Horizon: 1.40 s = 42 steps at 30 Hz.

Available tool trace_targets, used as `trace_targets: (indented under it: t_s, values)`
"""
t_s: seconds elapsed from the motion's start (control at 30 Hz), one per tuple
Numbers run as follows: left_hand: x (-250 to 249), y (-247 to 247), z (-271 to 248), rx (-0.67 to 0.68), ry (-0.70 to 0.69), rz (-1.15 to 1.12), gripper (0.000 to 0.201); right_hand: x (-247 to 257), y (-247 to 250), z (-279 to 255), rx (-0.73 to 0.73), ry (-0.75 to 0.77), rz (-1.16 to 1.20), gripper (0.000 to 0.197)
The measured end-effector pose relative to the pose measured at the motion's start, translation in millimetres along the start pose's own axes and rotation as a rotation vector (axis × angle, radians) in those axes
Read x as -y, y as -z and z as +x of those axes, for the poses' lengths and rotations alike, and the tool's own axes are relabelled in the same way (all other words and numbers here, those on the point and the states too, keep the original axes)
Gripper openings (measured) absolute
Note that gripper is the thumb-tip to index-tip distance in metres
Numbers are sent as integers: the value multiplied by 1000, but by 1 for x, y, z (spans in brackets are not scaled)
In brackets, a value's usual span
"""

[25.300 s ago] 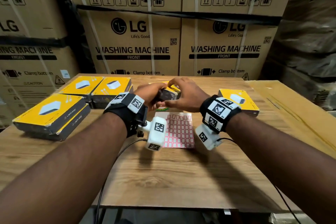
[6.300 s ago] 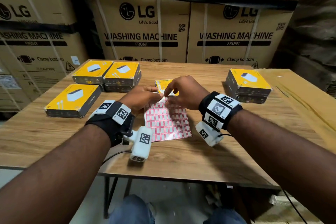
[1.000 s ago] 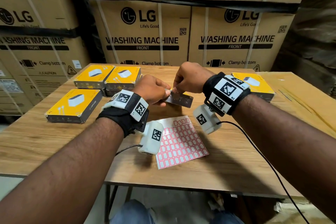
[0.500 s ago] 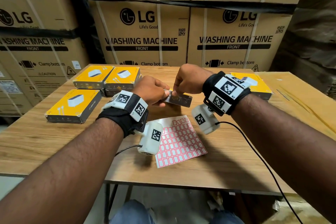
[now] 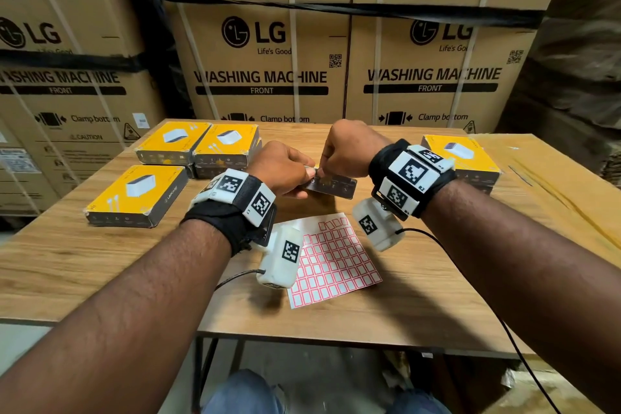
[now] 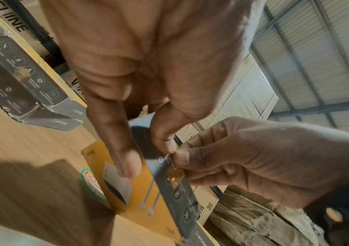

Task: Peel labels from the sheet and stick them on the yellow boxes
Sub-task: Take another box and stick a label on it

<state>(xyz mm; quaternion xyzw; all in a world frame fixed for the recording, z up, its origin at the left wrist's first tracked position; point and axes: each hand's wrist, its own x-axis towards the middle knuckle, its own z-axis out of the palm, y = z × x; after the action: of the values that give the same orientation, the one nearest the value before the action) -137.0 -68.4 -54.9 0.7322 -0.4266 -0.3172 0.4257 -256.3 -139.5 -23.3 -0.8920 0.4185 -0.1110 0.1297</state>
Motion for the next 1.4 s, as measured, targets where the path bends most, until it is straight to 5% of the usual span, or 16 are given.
trace_targets:
  t_s: [0.37, 0.5, 0.67, 0.87, 1.03, 1.23, 1.4]
  values:
    - [-2, 2, -3, -5, 14, -53, 14, -2, -12, -5, -104, 24, -31, 7]
    - [0, 2, -1, 5, 24, -56, 15, -14, -10, -6, -73, -8, 170, 36]
    - [1, 2, 1, 8, 21, -66, 15, -16, -14, -15, -20, 25, 291, 15]
    - [3, 1, 1, -15, 23, -106, 12, -25, -21, -13, 31, -138, 698, 10]
    - [4, 2, 3, -23, 22, -128, 12, -26, -20, -10, 28, -203, 753, 13]
    - [5, 2, 3, -51, 3, -173, 13, -21, -23, -15, 308, -388, 954, 30]
    - [15, -4, 3, -137, -84, -209, 10, -18, -24, -15, 250, -489, 1237, 38]
